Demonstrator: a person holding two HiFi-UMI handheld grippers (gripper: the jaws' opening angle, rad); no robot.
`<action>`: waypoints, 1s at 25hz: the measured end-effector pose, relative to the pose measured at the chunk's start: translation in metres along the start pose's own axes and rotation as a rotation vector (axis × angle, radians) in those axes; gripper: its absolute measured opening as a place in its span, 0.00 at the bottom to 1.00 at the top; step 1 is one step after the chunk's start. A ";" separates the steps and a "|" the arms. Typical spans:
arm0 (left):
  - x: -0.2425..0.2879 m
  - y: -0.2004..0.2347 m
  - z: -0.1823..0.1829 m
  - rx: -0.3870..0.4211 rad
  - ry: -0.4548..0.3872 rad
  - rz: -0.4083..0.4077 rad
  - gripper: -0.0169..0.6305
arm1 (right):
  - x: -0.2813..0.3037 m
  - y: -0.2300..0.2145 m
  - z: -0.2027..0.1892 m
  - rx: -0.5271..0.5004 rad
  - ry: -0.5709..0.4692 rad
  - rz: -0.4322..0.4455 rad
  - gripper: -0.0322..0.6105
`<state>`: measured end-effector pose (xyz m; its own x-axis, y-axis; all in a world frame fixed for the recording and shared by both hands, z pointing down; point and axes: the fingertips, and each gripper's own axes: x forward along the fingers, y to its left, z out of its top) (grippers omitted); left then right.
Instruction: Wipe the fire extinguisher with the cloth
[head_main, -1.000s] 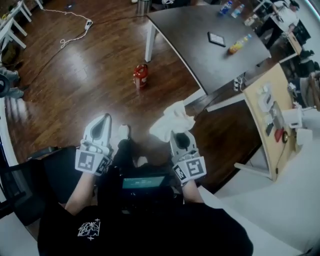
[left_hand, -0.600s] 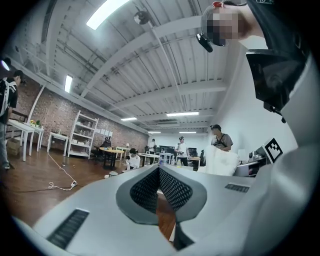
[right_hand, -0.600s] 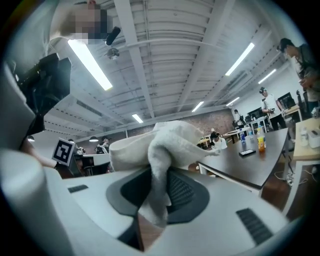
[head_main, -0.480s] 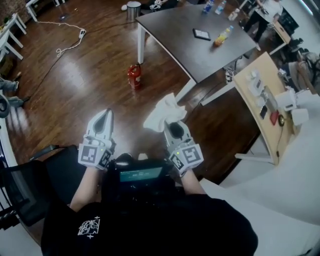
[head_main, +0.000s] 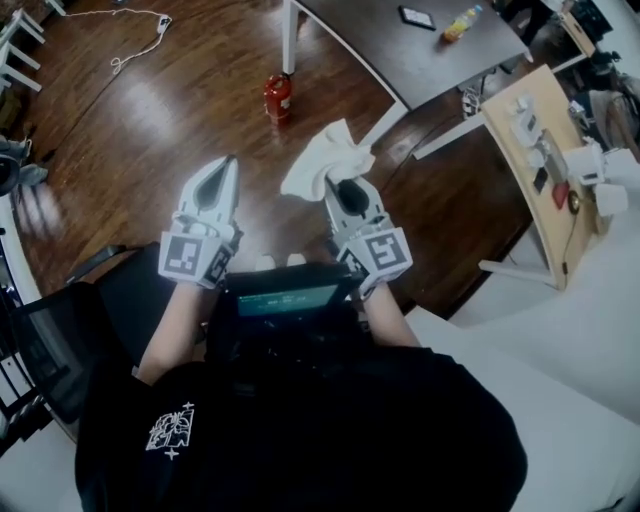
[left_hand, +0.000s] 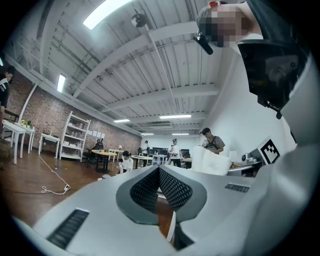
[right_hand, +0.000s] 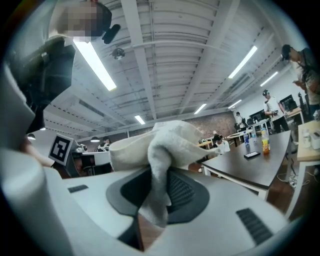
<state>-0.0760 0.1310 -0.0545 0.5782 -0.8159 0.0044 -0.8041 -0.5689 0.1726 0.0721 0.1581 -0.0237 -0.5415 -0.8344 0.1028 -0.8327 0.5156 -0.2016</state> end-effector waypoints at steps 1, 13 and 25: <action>-0.001 0.000 -0.001 0.000 0.003 -0.003 0.03 | 0.004 0.004 0.001 0.000 -0.006 0.004 0.20; -0.011 -0.007 -0.011 -0.008 0.014 -0.021 0.03 | 0.008 0.024 -0.016 -0.014 0.011 0.004 0.20; -0.018 -0.008 -0.004 0.004 -0.009 -0.026 0.03 | 0.004 0.030 -0.017 -0.019 0.009 -0.008 0.20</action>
<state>-0.0788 0.1505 -0.0516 0.5975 -0.8018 -0.0093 -0.7894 -0.5903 0.1684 0.0428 0.1734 -0.0123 -0.5357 -0.8368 0.1133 -0.8391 0.5125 -0.1825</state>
